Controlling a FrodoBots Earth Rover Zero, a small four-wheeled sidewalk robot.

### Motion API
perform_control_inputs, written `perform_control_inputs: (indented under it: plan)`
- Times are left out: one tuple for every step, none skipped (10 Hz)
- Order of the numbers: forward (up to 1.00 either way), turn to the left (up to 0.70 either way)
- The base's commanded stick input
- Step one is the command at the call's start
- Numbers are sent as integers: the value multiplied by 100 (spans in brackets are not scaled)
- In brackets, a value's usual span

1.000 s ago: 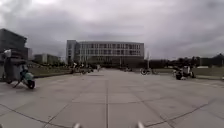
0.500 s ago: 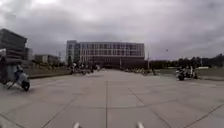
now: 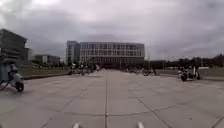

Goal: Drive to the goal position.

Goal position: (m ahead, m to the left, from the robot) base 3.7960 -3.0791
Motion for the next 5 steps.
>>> perform_control_inputs:
  plan:
    - [45,0]
    - [45,0]
    - [45,0]
    - [45,0]
    - [45,0]
